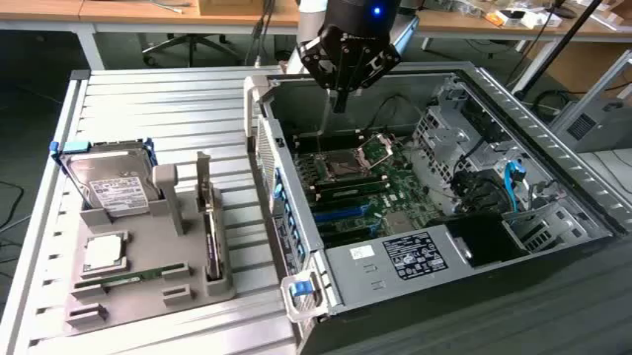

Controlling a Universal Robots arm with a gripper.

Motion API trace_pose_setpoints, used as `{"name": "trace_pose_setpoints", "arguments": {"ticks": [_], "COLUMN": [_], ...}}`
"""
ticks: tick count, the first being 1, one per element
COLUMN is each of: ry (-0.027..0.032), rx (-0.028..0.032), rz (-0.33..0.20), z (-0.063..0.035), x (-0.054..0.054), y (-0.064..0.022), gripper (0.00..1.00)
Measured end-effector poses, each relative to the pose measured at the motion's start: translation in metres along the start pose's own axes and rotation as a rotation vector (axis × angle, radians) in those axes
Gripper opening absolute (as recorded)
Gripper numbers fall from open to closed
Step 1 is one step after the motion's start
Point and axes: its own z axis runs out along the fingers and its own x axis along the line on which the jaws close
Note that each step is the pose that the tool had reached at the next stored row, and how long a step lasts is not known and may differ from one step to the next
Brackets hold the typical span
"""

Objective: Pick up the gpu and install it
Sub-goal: 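Reach for the gpu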

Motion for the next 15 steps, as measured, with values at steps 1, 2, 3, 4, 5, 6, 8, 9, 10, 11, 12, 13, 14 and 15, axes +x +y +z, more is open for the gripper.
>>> {"name": "trace_pose_setpoints", "arguments": {"ticks": [1,2,3,4,5,6,8,9,10,11,12,13,14,15], "ry": [0.0,0.0,0.0,0.0,0.0,0.0,0.0,0.0,0.0,0.0,0.0,0.0,-0.0001,-0.0001], "rx": [0.0,0.0,0.0,0.0,0.0,0.0,0.0,0.0,0.0,0.0,0.0,-0.0001,-0.0001,0.0], "rz": [0.0,0.0,0.0,0.0,0.0,0.0,0.0,0.0,0.0,0.0,0.0,0.0,0.0,0.0], "z": [0.0,0.0,0.0,0.0,0.0,0.0,0.0,0.0,0.0,0.0,0.0,0.0,0.0,0.0], "x": [0.0,0.0,0.0,0.0,0.0,0.0,0.0,0.0,0.0,0.0,0.0,0.0001,0.0006,0.0016], "y": [0.0,0.0,0.0,0.0,0.0,0.0,0.0,0.0,0.0,0.0,0.0,0.0,0.0,-0.0001], "gripper": [0.11,0.11,0.11,0.11,0.11,0.11,0.11,0.11,0.11,0.11,0.11,0.11,0.11,0.11]}}
